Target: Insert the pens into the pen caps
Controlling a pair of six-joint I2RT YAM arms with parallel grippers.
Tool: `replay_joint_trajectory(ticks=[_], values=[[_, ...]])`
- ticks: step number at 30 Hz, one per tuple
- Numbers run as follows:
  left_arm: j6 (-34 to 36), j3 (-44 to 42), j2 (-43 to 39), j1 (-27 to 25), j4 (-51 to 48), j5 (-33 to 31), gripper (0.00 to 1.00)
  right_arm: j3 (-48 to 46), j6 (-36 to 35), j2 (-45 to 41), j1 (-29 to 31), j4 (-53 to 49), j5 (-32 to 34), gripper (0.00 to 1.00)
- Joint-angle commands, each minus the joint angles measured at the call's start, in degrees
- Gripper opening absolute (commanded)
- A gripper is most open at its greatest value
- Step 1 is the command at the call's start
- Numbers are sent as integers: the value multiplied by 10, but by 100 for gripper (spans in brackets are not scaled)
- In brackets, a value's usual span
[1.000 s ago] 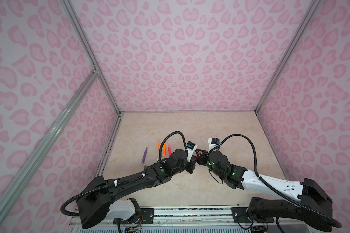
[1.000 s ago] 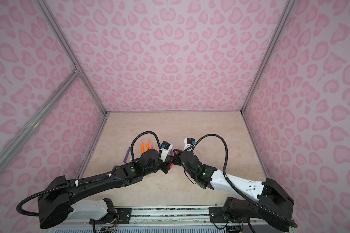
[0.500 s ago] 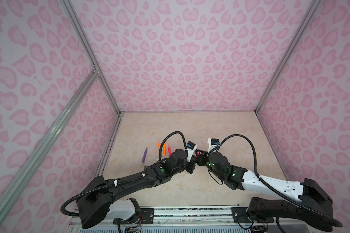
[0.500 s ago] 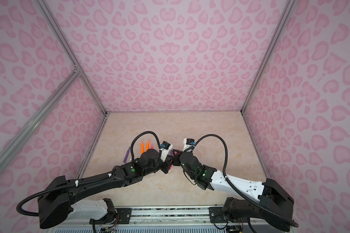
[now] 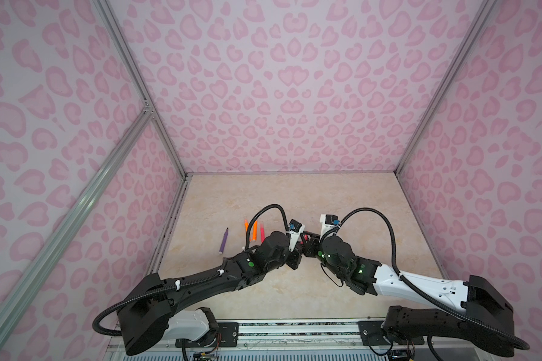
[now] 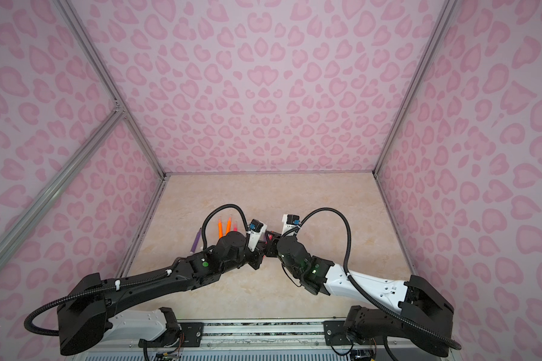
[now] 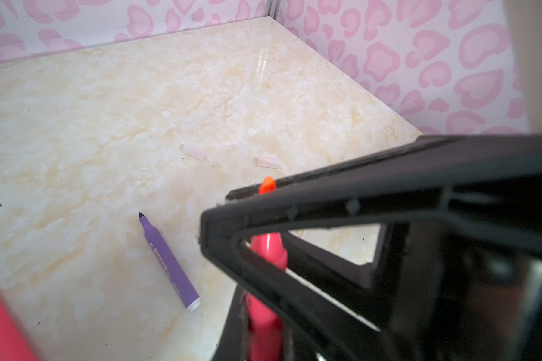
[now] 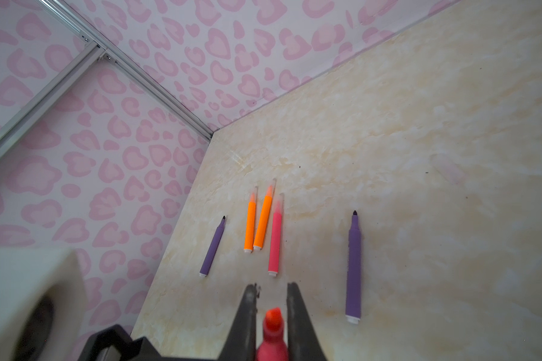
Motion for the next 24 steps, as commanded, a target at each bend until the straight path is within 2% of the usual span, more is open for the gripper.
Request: replay_joint_trajectory(ticks=[1,4,7,12,15,24], values=[[-9,-4,-13,1,43,-14,3,-6,-8,-9,2,10,1,49],[-24,-6,-17,10,33,-48,3,-7,-10,-27,3,-16,31,67],[-59,-11,-17,40,27,-64,3,-17,-10,-45,1,-27,62,74],[-114,-22,-21,96,-14,-81,3,-29,-10,-77,-4,-51,96,76],[-134,-35,-29,122,-12,-66,3,-27,-9,-86,-17,-79,105,76],[-131,-34,-32,125,-15,-66,3,-46,40,-111,-102,-164,122,76]])
